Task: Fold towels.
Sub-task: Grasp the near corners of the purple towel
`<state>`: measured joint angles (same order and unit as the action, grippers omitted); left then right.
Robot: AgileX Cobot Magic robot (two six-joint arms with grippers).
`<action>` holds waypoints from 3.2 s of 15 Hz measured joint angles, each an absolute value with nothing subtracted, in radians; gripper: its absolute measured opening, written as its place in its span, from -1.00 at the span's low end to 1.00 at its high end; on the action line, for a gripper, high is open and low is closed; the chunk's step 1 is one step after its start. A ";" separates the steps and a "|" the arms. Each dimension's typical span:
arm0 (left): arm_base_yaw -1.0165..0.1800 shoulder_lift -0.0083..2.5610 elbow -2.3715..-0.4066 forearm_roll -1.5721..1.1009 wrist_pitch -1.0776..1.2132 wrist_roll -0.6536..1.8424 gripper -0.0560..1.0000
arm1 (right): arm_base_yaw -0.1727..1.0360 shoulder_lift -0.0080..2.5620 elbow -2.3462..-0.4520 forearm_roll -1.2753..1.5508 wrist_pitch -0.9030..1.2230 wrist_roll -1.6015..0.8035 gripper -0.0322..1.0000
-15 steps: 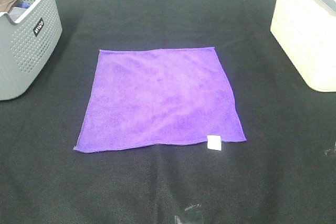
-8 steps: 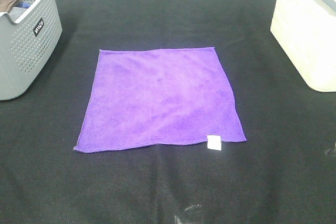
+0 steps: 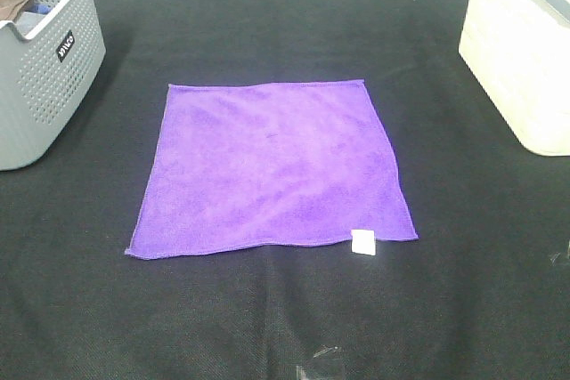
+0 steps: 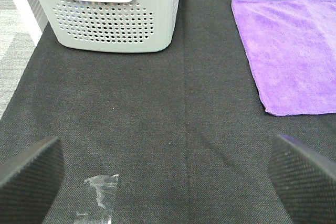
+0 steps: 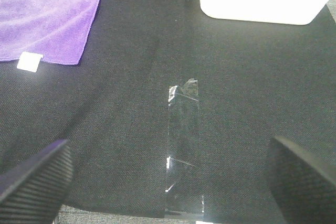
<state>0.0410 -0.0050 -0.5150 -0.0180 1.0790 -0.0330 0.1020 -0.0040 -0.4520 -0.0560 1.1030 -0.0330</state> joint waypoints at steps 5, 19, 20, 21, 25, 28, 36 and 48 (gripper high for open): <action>0.041 0.145 -0.581 -0.013 1.140 -0.033 0.98 | 0.102 0.195 -0.546 -0.028 1.152 -0.014 0.93; -0.192 1.681 -0.938 -0.269 0.653 0.000 0.98 | -0.072 1.671 -0.977 0.566 0.874 -0.524 0.92; -0.195 1.748 -0.982 -0.271 0.645 -0.005 0.98 | -0.072 1.707 -0.977 0.583 0.874 -0.557 0.92; -0.195 1.773 -0.994 -0.280 0.644 -0.006 0.98 | -0.072 1.714 -0.977 0.583 0.876 -0.561 0.92; -0.197 1.796 -0.998 -0.312 0.619 -0.007 0.98 | -0.073 1.722 -0.977 0.627 0.853 -0.563 0.92; -0.198 1.809 -0.998 -0.384 0.579 0.018 0.98 | -0.062 1.801 -1.000 0.696 0.781 -0.590 0.90; -0.198 1.946 -1.000 -0.507 0.554 0.151 0.98 | 0.057 2.052 -1.157 0.653 0.749 -0.579 0.87; -0.281 1.964 -1.010 -0.596 0.513 0.207 0.98 | 0.155 2.071 -1.175 0.614 0.753 -0.505 0.84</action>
<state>-0.2810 1.9640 -1.0100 -0.5960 0.5130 0.2070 0.1550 2.0710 -1.1750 0.6140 0.7530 -0.5050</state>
